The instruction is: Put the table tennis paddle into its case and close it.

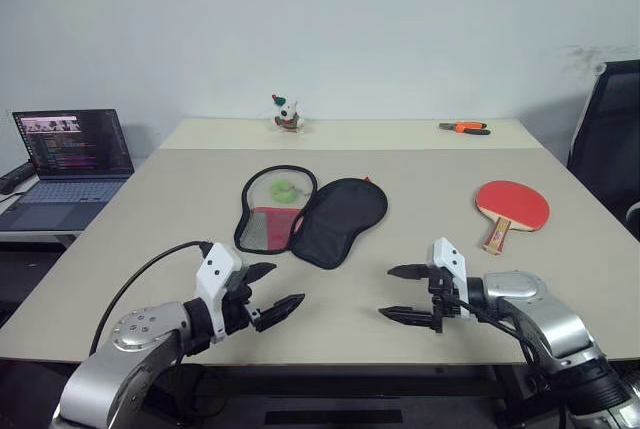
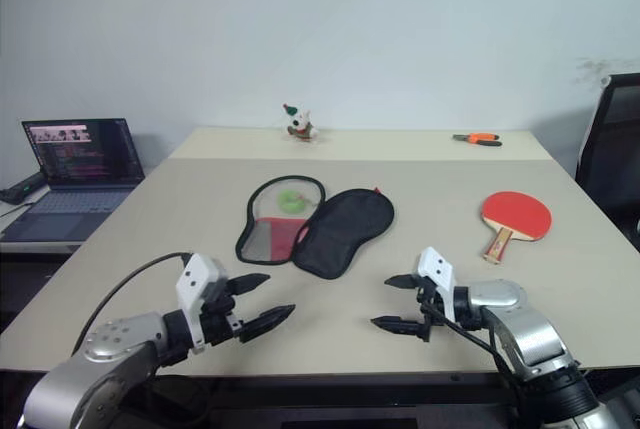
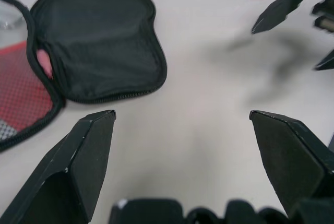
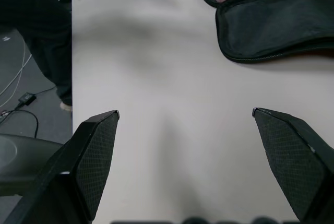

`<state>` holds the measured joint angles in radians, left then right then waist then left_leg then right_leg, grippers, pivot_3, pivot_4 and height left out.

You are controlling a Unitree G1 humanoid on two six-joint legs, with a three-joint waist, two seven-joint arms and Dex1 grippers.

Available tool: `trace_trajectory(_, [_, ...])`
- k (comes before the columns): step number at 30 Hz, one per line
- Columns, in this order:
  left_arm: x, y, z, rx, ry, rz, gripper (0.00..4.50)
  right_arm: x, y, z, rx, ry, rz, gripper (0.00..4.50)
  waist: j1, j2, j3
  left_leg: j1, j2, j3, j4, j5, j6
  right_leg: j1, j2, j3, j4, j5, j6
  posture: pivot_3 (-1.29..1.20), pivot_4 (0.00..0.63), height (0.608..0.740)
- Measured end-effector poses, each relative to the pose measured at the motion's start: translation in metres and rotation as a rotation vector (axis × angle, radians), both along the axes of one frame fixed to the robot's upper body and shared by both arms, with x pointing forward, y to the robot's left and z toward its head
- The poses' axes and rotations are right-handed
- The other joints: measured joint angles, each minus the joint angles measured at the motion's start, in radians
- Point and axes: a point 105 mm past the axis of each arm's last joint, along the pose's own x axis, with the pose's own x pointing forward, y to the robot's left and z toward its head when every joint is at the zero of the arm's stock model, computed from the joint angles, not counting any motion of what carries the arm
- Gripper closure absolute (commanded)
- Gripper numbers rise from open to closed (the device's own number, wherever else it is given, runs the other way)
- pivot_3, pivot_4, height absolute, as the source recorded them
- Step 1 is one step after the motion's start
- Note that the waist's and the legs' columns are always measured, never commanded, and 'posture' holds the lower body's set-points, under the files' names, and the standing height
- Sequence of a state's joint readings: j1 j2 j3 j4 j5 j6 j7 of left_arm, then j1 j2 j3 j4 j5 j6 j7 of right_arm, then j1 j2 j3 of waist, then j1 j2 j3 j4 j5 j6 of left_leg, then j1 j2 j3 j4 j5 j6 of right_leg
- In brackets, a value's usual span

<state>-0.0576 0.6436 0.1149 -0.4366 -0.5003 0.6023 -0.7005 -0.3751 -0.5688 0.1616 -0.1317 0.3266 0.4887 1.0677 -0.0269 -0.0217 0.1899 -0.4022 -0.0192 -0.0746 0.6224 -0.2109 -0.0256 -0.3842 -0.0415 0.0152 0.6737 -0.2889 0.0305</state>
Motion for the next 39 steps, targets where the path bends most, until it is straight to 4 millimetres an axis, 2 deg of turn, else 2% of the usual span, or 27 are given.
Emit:
trace_trajectory(8, [0.017, 0.003, -0.005, -0.028, -0.042, 0.066, 0.02, 0.001, -0.006, 0.002, -0.026, 0.007, -0.05, 0.0, 0.002, 0.0, 0.0, 0.0, 0.0, 0.0, 0.001, 0.0, 0.0, 0.0, 0.0, 0.0, 0.0, 0.0, 0.0, 0.0, 0.15, 0.74])
trace_trajectory(15, [0.033, 0.007, 0.0, -0.041, -0.038, 0.02, 0.02, 0.01, -0.004, 0.03, 0.061, -0.025, -0.142, 0.0, 0.0, 0.0, 0.0, 0.0, 0.0, 0.0, 0.0, 0.0, 0.0, 0.0, 0.001, -0.001, 0.001, 0.0, 0.0, 0.0, 0.15, 0.74])
trace_trajectory(19, [0.052, 0.013, 0.007, -0.017, -0.073, 0.007, 0.02, 0.019, 0.006, 0.045, 0.131, -0.016, -0.182, 0.0, 0.001, 0.0, 0.0, 0.0, -0.001, 0.0, 0.001, 0.0, 0.0, 0.0, 0.001, -0.001, 0.001, 0.0, 0.0, 0.0, 0.15, 0.74])
trace_trajectory(23, [0.072, 0.01, 0.019, 0.003, -0.116, -0.034, 0.02, 0.033, 0.012, 0.055, 0.152, 0.007, -0.288, 0.0, 0.0, -0.001, 0.0, -0.001, -0.001, -0.001, 0.0, 0.0, 0.0, -0.001, 0.002, -0.001, 0.001, 0.003, -0.004, 0.0, 0.15, 0.74])
trace_trajectory(26, [0.079, 0.007, 0.03, 0.009, -0.153, -0.081, 0.02, 0.035, 0.026, 0.046, 0.171, 0.083, -0.335, 0.0, -0.003, -0.001, 0.0, -0.003, -0.001, 0.0, 0.0, 0.0, 0.0, -0.004, 0.002, -0.001, 0.003, 0.003, -0.004, 0.0, 0.15, 0.74])
trace_trajectory(29, [0.079, 0.01, 0.027, 0.011, -0.133, -0.097, 0.02, 0.036, 0.041, 0.043, 0.181, 0.12, -0.33, 0.0, -0.009, -0.001, 0.0, -0.004, -0.001, 0.001, 0.0, 0.0, 0.0, -0.006, 0.001, 0.0, 0.004, 0.003, -0.004, 0.0, 0.15, 0.74])
trace_trajectory(32, [0.077, 0.018, 0.026, 0.033, -0.119, -0.099, 0.02, 0.047, 0.06, 0.047, 0.194, 0.137, -0.348, 0.0, -0.013, -0.001, 0.0, -0.004, 0.0, 0.0, 0.0, 0.0, 0.0, -0.007, 0.002, -0.001, 0.006, 0.003, -0.004, 0.0, 0.15, 0.74])
trace_trajectory(34, [0.074, 0.03, 0.029, 0.036, -0.108, -0.078, 0.02, 0.059, 0.07, 0.044, 0.197, 0.169, -0.399, 0.0, -0.015, -0.001, 0.0, -0.003, 0.001, 0.0, 0.0, 0.0, 0.0, -0.007, 0.002, 0.0, 0.006, 0.003, -0.005, 0.0, 0.15, 0.74])
trace_trajectory(37, [0.067, 0.054, 0.031, 0.031, -0.081, -0.024, 0.02, 0.079, 0.082, 0.029, 0.18, 0.222, -0.487, 0.0, -0.018, -0.001, 0.0, -0.003, 0.0, 0.0, 0.0, 0.0, 0.0, -0.007, 0.002, -0.001, 0.007, 0.003, -0.005, 0.0, 0.15, 0.74])
trace_trajectory(39, [0.064, 0.063, 0.031, 0.021, -0.066, 0.003, 0.02, 0.09, 0.085, 0.02, 0.161, 0.228, -0.536, 0.0, -0.017, -0.001, 0.0, -0.003, 0.0, 0.0, 0.0, 0.0, 0.0, -0.007, 0.002, -0.001, 0.006, 0.003, -0.005, 0.0, 0.15, 0.74])
